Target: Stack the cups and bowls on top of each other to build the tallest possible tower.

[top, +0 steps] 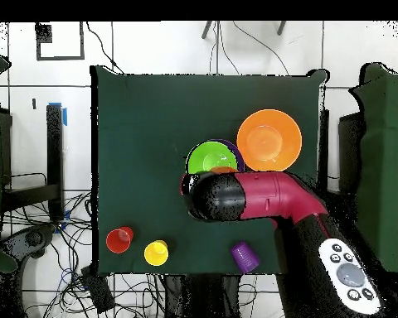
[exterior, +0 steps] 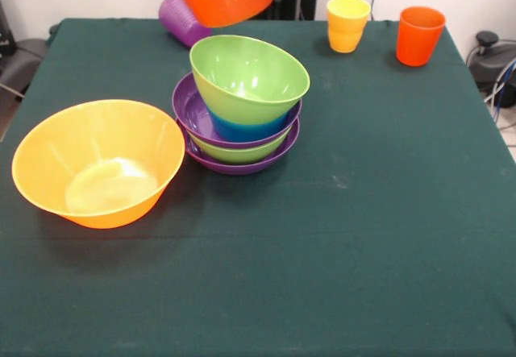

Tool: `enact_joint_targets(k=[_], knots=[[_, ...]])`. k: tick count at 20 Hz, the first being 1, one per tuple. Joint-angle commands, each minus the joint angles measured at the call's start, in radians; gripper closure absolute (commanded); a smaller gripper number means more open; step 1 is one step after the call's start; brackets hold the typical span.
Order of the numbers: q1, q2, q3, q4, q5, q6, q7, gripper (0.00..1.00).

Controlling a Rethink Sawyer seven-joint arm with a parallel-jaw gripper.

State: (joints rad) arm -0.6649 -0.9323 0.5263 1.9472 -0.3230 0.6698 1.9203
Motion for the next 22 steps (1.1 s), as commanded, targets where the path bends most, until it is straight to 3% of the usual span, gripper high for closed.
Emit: enact_joint_targets(k=[1,13,22], knots=[[0.061,0.116,-0.044,-0.047,-0.032,-0.043,0.072,1.00],[0.097,0.146,-0.068,-0.087,-0.036,-0.052,0.068,1.00],[0.108,0.140,-0.063,-0.128,-0.020,-0.004,0.054,1.00]])
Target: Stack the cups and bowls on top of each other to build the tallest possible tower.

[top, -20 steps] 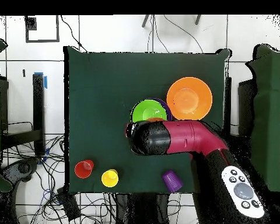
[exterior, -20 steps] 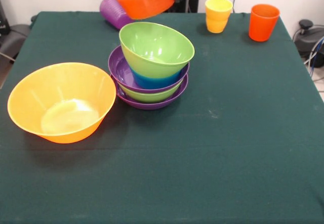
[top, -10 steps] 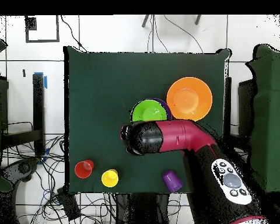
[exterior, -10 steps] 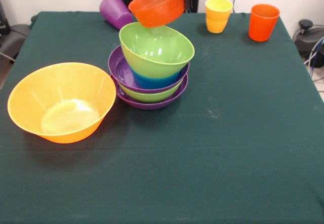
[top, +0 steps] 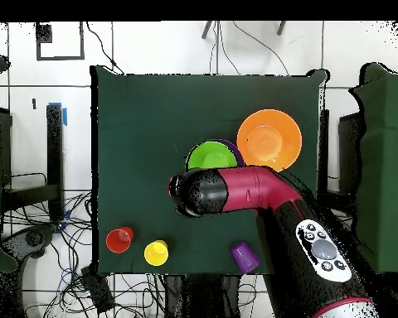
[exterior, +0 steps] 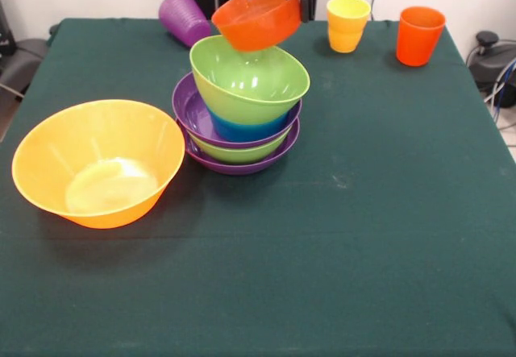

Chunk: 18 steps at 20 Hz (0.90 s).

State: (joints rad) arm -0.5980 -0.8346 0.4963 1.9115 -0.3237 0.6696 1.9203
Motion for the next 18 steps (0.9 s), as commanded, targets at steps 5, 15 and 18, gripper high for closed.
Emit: enact_joint_targets(k=[5,15,18], knots=[[0.055,0.069,-0.028,-0.155,-0.023,0.038,0.032,1.00],[0.083,0.099,-0.044,-0.165,-0.033,-0.005,0.056,1.00],[0.093,0.095,-0.051,-0.152,-0.032,-0.020,0.070,1.00]])
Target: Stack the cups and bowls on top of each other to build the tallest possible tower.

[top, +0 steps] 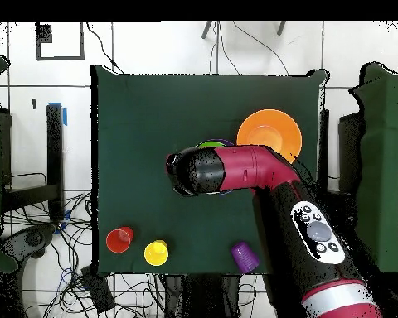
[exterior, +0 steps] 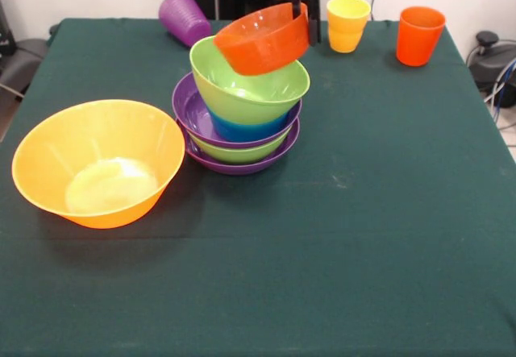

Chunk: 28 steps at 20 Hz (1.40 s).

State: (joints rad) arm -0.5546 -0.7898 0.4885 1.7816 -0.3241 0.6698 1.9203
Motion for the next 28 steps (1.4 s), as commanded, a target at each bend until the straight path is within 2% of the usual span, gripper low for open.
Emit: enact_joint_targets(k=[1,17,28], knots=[[0.052,0.052,-0.046,-0.018,-0.033,-0.029,0.073,1.00],[0.064,0.028,-0.085,0.019,-0.042,-0.043,0.076,1.00],[0.075,0.040,-0.104,0.024,-0.041,-0.076,0.084,1.00]])
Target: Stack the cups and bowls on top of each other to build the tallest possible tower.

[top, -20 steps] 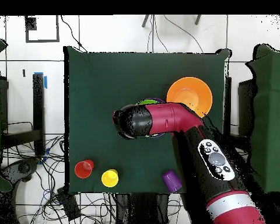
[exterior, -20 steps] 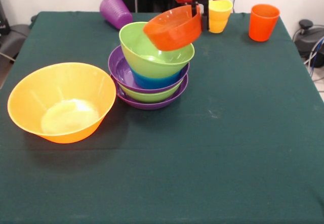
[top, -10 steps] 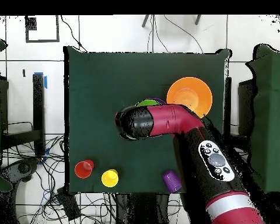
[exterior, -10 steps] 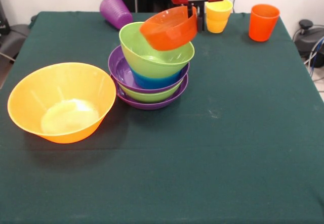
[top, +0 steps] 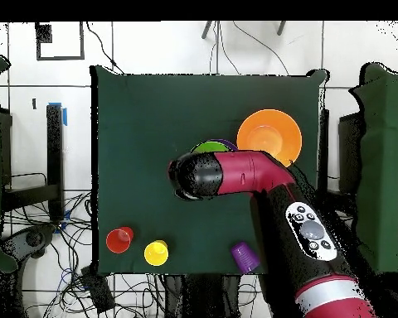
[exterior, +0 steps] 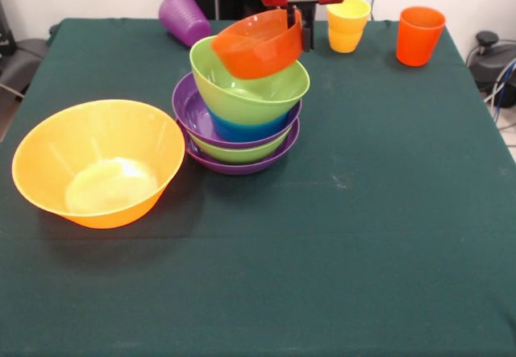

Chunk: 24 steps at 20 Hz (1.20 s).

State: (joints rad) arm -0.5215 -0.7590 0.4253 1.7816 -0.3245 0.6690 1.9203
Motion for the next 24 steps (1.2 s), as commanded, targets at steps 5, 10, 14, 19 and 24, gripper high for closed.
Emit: enact_joint_targets(k=[5,10,14,19,24], knots=[[0.047,0.008,-0.047,0.028,-0.036,-0.078,0.086,1.00],[0.048,0.011,-0.054,0.026,-0.032,-0.085,0.079,1.00],[0.046,0.014,-0.057,0.028,-0.029,-0.092,0.071,1.00],[0.045,0.016,-0.059,0.027,-0.027,-0.093,0.065,1.00],[0.045,0.020,-0.063,0.028,-0.028,-0.100,0.066,1.00]])
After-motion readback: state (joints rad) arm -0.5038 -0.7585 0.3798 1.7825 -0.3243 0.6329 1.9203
